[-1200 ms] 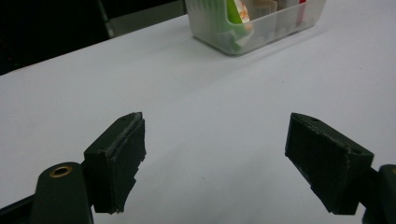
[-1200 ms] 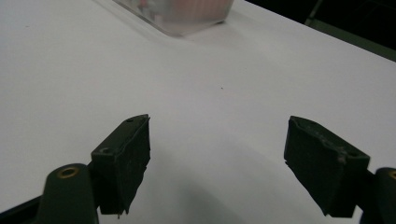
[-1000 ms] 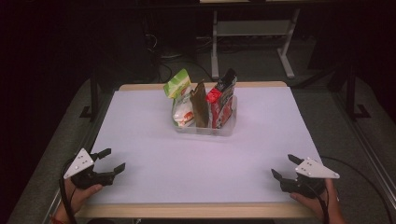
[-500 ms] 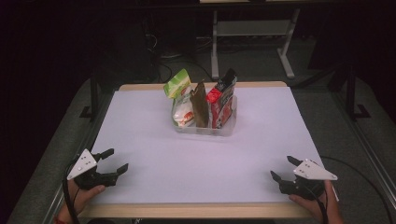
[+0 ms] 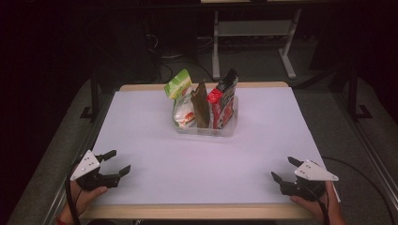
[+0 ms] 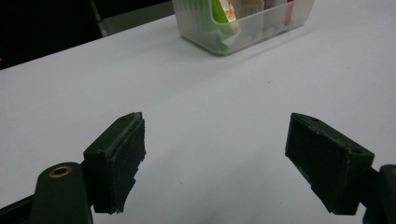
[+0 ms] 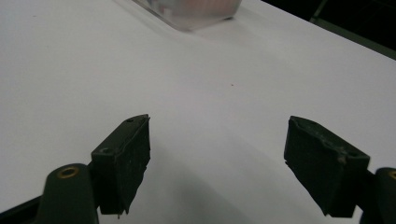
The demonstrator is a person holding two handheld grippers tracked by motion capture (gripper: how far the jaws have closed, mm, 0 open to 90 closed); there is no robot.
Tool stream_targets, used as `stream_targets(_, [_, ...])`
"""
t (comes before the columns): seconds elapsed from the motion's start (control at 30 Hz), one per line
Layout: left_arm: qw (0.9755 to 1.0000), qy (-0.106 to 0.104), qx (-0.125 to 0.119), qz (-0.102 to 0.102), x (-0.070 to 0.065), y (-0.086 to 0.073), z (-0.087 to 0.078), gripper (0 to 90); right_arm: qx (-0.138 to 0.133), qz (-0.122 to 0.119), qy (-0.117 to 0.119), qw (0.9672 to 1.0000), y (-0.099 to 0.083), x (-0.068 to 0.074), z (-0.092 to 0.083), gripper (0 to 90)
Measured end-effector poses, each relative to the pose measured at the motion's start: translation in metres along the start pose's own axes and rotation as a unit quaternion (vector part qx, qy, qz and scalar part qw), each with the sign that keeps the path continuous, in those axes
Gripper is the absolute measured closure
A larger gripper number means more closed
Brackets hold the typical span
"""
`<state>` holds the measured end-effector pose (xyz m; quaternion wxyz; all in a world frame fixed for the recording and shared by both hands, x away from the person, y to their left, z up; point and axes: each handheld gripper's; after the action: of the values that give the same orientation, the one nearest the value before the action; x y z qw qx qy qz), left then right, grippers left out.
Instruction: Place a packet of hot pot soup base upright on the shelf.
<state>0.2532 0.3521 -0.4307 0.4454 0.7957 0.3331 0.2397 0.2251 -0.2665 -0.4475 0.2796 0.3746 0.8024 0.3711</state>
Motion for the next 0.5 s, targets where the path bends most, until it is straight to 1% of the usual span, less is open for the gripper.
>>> stream_targets(0.23, [1.0000,0.000,-0.002,-0.003,0.0001,0.0011,0.0001,19.4,0.002,-0.001,0.000,1.0000,0.0006,0.0003,0.0008,22.1])
stream_targets(0.4, [1.0000,-0.001,0.002,0.001,-0.0003,0.0014,0.0014,19.3,0.002,-0.004,0.001,1.0000,0.0012,0.0006,0.0018,22.1])
stream_targets(0.5, [1.0000,0.000,0.002,-0.001,-0.0003,0.0019,0.0019,19.4,0.003,-0.004,0.002,1.0000,0.0012,0.0004,0.0025,22.0])
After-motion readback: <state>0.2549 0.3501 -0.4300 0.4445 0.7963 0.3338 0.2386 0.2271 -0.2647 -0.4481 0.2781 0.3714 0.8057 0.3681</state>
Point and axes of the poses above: each handheld gripper's, and its own axes: z roughly forward along the jaws, y roughly out of its top, x roughly to its left, and after that the axes turned 5 degrees about x, right-handed
